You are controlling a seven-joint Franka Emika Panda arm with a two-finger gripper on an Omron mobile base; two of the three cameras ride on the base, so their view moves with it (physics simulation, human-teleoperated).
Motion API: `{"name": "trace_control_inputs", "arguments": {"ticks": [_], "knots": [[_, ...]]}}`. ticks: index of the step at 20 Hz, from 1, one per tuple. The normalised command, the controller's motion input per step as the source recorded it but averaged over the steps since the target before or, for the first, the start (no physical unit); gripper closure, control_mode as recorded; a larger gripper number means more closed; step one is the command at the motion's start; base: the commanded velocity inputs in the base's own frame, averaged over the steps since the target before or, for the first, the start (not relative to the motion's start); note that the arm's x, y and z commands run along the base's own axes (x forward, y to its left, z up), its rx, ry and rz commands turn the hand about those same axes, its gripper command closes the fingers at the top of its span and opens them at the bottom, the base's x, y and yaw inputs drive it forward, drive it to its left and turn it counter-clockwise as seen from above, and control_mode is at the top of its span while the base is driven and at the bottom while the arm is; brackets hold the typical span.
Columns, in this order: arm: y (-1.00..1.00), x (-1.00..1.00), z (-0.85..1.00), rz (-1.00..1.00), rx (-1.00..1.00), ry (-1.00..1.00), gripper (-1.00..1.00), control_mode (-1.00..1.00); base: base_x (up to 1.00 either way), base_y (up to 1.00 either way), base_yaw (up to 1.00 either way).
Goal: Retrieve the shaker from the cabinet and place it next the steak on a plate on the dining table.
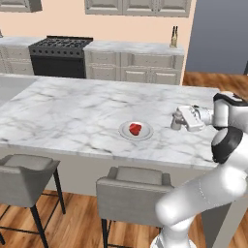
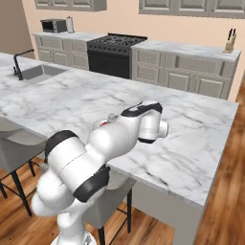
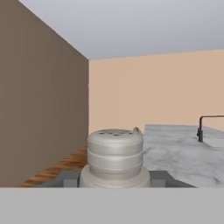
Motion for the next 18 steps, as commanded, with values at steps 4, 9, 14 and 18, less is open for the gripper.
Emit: {"name": "trace_control_inputs", "arguments": {"ticks": [4, 9, 14, 18], "knots": [[0.00, 0.27, -0.46, 0.00, -0.02, -0.10, 1.00, -1.00, 0.00, 0.00, 0.00], [0.00, 0.19, -0.27, 0.00, -0.01, -0.11, 1.00, -1.00, 0.00, 0.00, 0.00], [0.00, 0.13, -0.13, 0.00, 0.00, -0.03, 1.00, -1.00, 0.00, 0.00, 0.00], [0.00, 0.09, -0.19, 0.00, 0.00, 0.00, 1.00, -1.00, 0.00, 0.00, 0.00]]}}
